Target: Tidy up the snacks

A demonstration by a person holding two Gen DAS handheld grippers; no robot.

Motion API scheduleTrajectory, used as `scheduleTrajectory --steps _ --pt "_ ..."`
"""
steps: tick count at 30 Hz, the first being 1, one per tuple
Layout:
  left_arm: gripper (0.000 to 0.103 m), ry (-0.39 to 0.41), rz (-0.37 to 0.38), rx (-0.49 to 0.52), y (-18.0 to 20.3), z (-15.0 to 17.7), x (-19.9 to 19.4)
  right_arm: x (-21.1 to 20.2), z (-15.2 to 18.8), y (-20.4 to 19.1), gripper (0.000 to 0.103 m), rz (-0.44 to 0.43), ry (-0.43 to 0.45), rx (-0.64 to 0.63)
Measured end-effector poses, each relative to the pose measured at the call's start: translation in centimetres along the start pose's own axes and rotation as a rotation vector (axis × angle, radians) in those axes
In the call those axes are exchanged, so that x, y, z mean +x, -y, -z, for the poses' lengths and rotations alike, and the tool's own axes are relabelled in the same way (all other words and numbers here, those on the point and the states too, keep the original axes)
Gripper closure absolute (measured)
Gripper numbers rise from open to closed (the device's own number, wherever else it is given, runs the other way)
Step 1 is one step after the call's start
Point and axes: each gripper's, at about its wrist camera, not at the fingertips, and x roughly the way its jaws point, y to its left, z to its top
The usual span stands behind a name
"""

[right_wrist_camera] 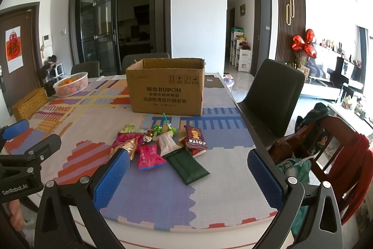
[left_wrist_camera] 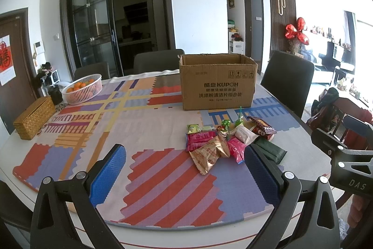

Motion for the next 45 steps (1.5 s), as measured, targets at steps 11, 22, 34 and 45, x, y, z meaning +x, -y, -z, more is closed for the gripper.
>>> scheduleTrajectory --steps 11,22,34,45 --pt "0.0 -0.001 0.001 -0.001 -0.1 0.1 0.0 0.0 0.0 0.0 0.001 0.0 0.0 -0.001" --pt "0.0 -0.006 -0.001 0.002 0.2 0.4 0.0 -0.1 0.2 0.0 0.001 -0.004 -0.009 0.0" --pt "0.002 -0.046 0.018 0.069 1.1 1.4 3.1 2.6 0.7 0.4 0.001 0.021 -0.056 -0.039" --pt "0.008 -0.108 0.055 0.132 1.3 1.5 8.3 7.6 1.2 0.1 0.001 -0.002 -0.142 -0.078"
